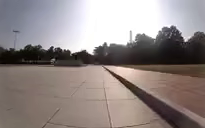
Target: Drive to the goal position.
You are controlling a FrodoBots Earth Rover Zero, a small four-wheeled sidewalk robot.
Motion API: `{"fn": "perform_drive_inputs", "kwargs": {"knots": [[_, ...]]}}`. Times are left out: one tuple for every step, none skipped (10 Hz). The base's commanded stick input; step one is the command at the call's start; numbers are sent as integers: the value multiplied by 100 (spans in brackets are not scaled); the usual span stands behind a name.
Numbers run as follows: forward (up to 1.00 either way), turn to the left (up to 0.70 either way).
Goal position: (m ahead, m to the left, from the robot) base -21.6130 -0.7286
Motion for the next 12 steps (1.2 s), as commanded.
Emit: {"fn": "perform_drive_inputs", "kwargs": {"knots": [[0,0],[0,0],[0,0],[0,0],[0,0],[0,0],[0,0],[0,0],[18,0],[70,1],[70,1],[70,1]]}}
